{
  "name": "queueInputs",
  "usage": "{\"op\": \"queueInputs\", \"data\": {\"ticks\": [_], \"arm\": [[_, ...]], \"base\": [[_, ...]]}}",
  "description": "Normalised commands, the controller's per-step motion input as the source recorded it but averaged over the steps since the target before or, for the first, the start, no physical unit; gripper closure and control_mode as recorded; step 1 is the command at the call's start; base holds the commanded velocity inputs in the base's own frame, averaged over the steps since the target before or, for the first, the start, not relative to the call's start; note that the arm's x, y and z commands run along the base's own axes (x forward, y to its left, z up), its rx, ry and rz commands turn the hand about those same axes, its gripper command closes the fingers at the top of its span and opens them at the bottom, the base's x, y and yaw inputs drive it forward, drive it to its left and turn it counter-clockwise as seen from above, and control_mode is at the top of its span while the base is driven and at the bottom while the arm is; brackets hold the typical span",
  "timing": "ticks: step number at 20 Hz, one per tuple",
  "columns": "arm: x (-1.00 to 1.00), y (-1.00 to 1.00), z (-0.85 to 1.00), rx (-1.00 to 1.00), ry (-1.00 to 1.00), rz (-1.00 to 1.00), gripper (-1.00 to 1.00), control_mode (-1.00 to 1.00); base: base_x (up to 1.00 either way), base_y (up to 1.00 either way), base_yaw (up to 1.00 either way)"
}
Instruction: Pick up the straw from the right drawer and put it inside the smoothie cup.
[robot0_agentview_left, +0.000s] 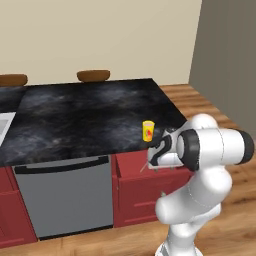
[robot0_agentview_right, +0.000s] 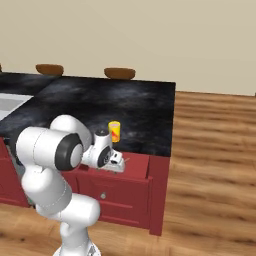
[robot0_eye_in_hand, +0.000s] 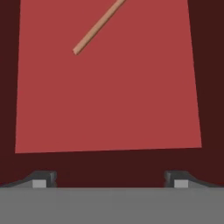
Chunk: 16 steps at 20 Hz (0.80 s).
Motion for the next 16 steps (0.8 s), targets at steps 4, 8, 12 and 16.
{"op": "queueInputs", "data": {"ticks": [4,8,12,16], "arm": [[0.00,0.00,-0.26,-0.01,0.11,0.00,-1.00,-1.00],[-0.44,0.00,-0.41,-0.03,0.11,0.00,-1.00,-1.00],[-0.99,-0.07,-0.58,-0.03,0.08,0.00,-1.00,-1.00],[-1.00,-0.14,-0.60,-0.01,0.04,0.00,-1.00,-1.00]], "base": [[0.00,0.00,0.00],[0.00,0.00,0.00],[0.00,0.00,0.00],[0.00,0.00,0.00]]}}
